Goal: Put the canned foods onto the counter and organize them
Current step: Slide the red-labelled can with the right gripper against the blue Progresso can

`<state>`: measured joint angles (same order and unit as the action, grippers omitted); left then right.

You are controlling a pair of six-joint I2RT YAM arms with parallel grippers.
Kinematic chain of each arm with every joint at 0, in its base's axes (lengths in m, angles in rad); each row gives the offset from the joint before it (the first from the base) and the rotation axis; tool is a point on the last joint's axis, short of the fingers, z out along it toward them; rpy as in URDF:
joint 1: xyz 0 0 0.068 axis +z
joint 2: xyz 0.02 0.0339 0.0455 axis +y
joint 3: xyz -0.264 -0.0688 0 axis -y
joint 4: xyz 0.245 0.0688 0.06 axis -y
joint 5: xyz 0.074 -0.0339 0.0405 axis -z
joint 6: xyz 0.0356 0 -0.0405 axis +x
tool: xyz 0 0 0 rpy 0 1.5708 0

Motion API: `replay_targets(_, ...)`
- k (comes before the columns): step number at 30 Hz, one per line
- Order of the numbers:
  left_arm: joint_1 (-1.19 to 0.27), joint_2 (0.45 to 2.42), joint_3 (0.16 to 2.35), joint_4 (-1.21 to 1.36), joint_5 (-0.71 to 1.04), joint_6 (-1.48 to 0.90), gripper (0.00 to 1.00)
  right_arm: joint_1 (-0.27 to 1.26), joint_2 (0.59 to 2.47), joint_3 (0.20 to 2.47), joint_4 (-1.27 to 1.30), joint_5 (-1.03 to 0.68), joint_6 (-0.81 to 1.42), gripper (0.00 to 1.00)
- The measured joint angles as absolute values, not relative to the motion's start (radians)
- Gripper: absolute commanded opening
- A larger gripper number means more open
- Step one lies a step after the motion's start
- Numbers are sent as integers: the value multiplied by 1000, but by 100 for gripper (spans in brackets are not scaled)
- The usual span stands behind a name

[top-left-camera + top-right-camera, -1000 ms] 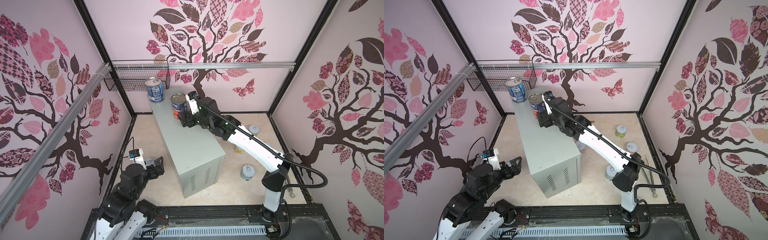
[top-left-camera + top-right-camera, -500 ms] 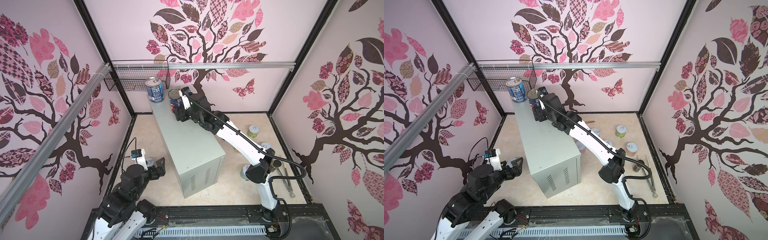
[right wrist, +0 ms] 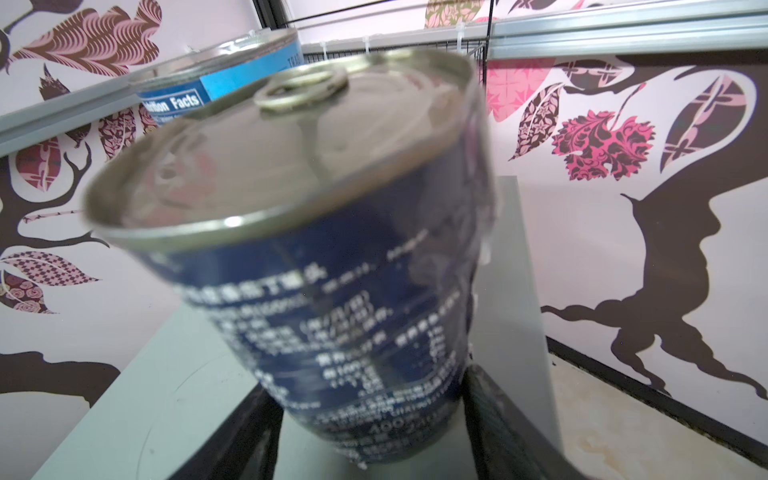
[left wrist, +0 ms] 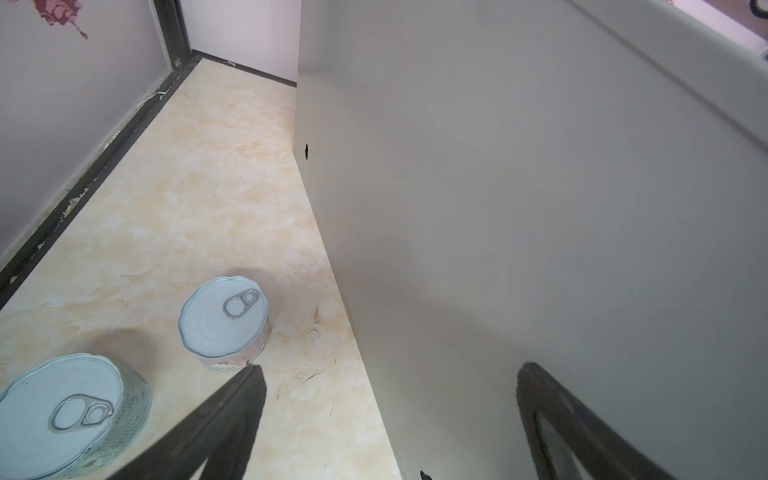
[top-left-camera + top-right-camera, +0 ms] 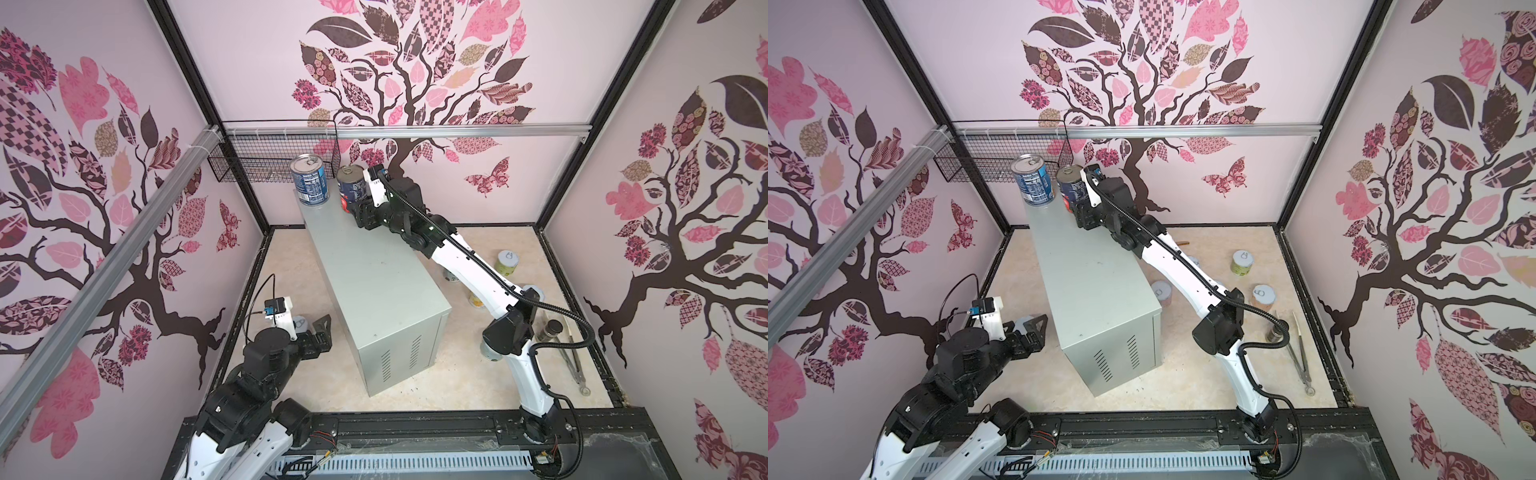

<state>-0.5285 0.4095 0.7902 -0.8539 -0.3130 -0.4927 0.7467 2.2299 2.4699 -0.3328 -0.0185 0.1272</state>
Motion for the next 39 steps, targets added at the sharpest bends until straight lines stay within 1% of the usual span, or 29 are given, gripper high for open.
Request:
replay_targets(11, -530, 435, 790, -854, -313, -492, 98, 722, 2310, 2518, -187, -114, 81, 65)
replay_targets(17, -531, 444, 790, -854, -313, -492, 98, 719, 2356, 2556, -123, -149, 64, 65)
replay_targets(29, -531, 456, 790, -854, -313, -492, 98, 704, 2420, 2604, -23, -187, 64, 65)
replay_targets(39, -533, 460, 790, -854, -313, -492, 98, 689, 2452, 2640, -1, -195, 73, 65)
